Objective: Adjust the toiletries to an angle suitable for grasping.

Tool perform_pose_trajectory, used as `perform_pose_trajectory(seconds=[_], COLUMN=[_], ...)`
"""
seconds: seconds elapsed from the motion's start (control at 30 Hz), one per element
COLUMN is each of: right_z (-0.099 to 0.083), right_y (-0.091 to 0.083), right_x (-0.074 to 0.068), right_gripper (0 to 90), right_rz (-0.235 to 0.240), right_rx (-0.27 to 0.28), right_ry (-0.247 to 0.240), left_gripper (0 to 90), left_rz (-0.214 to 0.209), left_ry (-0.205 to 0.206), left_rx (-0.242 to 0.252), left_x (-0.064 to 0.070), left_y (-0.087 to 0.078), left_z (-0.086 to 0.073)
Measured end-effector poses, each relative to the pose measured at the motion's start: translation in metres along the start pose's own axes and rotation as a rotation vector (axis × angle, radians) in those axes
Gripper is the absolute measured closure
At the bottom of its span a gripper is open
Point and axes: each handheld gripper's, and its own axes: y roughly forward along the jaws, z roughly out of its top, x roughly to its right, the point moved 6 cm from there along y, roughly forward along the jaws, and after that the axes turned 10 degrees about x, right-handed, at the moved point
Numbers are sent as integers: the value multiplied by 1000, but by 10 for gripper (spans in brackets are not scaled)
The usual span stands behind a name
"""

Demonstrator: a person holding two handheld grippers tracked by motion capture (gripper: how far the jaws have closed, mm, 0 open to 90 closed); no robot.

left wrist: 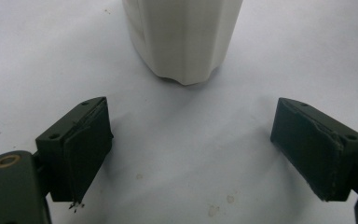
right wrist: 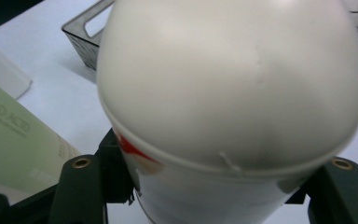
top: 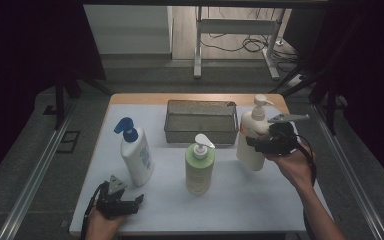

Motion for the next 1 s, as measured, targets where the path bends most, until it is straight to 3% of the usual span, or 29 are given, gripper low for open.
perform_pose_trajectory(seconds=[1.0], right_z=[58], right_y=[36], right_x=[-38], right_gripper=[369], right_rz=[36], right_rx=[46], right_ry=[-31], left_gripper=[121], left_rz=[0], left_ry=[-1], left_rx=[2], left_x=[0], left_y=[0], left_z=[0])
